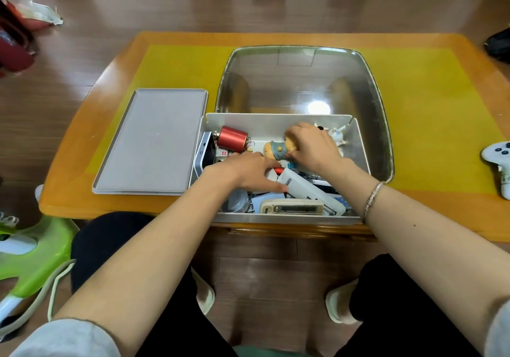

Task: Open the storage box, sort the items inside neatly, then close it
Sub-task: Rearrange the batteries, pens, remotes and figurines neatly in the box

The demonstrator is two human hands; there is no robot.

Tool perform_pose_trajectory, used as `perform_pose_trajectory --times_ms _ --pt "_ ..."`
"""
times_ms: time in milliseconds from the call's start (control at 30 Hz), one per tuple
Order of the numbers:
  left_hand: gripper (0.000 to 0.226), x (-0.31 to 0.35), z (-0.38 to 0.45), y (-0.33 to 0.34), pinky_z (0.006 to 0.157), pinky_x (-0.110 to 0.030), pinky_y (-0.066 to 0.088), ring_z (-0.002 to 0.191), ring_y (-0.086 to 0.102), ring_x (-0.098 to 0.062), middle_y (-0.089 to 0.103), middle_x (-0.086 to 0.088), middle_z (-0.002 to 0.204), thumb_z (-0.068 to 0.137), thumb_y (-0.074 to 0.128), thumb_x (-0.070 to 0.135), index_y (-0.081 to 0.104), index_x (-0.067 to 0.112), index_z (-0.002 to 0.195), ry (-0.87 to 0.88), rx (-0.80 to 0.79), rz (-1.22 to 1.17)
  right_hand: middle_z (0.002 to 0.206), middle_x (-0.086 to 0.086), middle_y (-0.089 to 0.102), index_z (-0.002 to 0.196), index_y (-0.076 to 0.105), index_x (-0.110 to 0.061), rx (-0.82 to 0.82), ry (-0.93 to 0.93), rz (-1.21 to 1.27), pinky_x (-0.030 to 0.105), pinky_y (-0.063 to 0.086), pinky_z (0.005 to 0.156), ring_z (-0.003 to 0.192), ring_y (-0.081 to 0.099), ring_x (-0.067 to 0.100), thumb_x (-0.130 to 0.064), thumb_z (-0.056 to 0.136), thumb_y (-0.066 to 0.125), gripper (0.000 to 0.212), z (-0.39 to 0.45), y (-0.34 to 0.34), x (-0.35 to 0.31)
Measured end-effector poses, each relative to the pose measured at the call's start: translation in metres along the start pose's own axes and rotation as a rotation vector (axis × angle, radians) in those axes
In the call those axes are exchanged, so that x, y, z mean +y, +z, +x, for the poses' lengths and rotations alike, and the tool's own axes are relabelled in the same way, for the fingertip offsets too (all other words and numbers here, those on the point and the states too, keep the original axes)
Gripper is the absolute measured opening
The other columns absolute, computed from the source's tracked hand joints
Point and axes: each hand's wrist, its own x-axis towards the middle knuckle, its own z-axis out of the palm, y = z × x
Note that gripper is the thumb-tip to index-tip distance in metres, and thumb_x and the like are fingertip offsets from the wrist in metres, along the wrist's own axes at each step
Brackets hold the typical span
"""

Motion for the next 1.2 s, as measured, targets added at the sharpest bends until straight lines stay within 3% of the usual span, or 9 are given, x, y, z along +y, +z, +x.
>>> perform_pose_trajectory --times_ms 100,200,333,467,667,800,967,1067,1200 --pt "0.067 0.003 -0.002 -0.002 0.075 -0.033 0.045 0.092 0.055 -0.017 0.057 0.001 0.098 0.084 0.035 0.076 0.054 0.028 0.128 -0.051 0.037 -0.136 0.119 0.008 0.056 0.123 0.058 -0.016 0.028 -0.021 0.037 0.04 0.046 0.082 0.104 0.057 0.034 -0.021 0.083 0.066 0.041 -0.005 -0.003 0.005" --pt "0.051 0.005 -0.001 -0.005 0.067 -0.033 0.046 0.08 0.059 -0.018 0.062 -0.002 0.085 0.097 0.031 0.057 0.061 0.016 0.102 -0.102 0.215 -0.172 0.107 0.007 0.059 0.108 0.065 -0.016 0.086 -0.056 0.068 0.039 0.047 0.077 0.095 0.059 0.032 -0.02 0.085 0.063 0.023 -0.014 -0.005 0.008" --pt "0.015 0.008 0.004 -0.011 0.066 -0.034 0.041 0.085 0.057 -0.026 0.061 -0.011 0.1 0.098 0.046 0.021 0.058 0.012 0.101 -0.1 0.439 -0.102 0.1 0.007 0.068 0.101 0.071 -0.021 -0.043 -0.107 0.001 0.038 0.051 0.075 0.093 0.061 0.031 -0.022 0.086 0.063 0.017 -0.021 -0.005 0.007" --pt "0.028 0.014 0.02 -0.015 0.077 -0.04 0.049 0.096 0.058 -0.033 0.058 -0.012 0.112 0.091 0.051 0.006 0.056 0.013 0.117 -0.108 0.444 -0.058 0.104 0.007 0.067 0.108 0.07 -0.023 -0.126 -0.105 -0.001 0.034 0.048 0.071 0.094 0.061 0.031 -0.023 0.087 0.061 0.023 -0.025 -0.003 0.01" --pt "0.024 0.016 0.039 -0.014 0.076 -0.038 0.046 0.097 0.057 -0.034 0.056 -0.013 0.108 0.088 0.06 0.015 0.059 0.009 0.112 -0.114 0.383 -0.01 0.083 0.0 0.064 0.082 0.065 -0.017 -0.163 -0.062 0.031 0.033 0.05 0.066 0.082 0.06 0.026 -0.012 0.082 0.058 0.009 -0.031 -0.004 0.021" --pt "0.026 0.016 0.044 -0.015 0.08 -0.039 0.046 0.099 0.056 -0.033 0.057 -0.013 0.11 0.087 0.061 0.012 0.061 0.01 0.113 -0.089 0.385 -0.005 0.083 0.006 0.066 0.079 0.064 -0.013 -0.178 -0.012 0.058 0.039 0.053 0.071 0.08 0.06 0.028 -0.011 0.081 0.06 0.005 -0.034 -0.005 0.027" --pt "0.031 0.018 0.045 -0.012 0.083 -0.039 0.043 0.103 0.055 -0.033 0.059 -0.014 0.11 0.088 0.054 0.005 0.062 0.009 0.118 -0.036 0.414 -0.012 0.078 0.005 0.065 0.079 0.064 -0.011 -0.052 0.032 0.17 0.033 0.049 0.071 0.078 0.058 0.026 0.0 0.079 0.052 0.016 -0.04 -0.007 0.035" --pt "0.034 0.019 0.045 -0.011 0.086 -0.042 0.046 0.104 0.054 -0.032 0.06 -0.012 0.112 0.088 0.052 0.002 0.061 0.011 0.12 -0.019 0.411 -0.009 0.072 -0.001 0.064 0.079 0.066 -0.011 0.025 0.055 0.313 0.027 0.049 0.072 0.071 0.06 0.014 0.0 0.079 0.063 0.011 -0.046 -0.018 0.039" --pt "0.039 0.023 0.046 -0.008 0.09 -0.042 0.046 0.108 0.052 -0.031 0.059 -0.01 0.117 0.088 0.053 0.0 0.059 0.013 0.125 -0.022 0.422 -0.023 0.068 -0.002 0.065 0.079 0.065 -0.014 -0.169 0.044 0.539 0.023 0.054 0.051 0.051 0.063 0.007 -0.006 0.081 0.073 0.011 -0.056 -0.028 0.032"
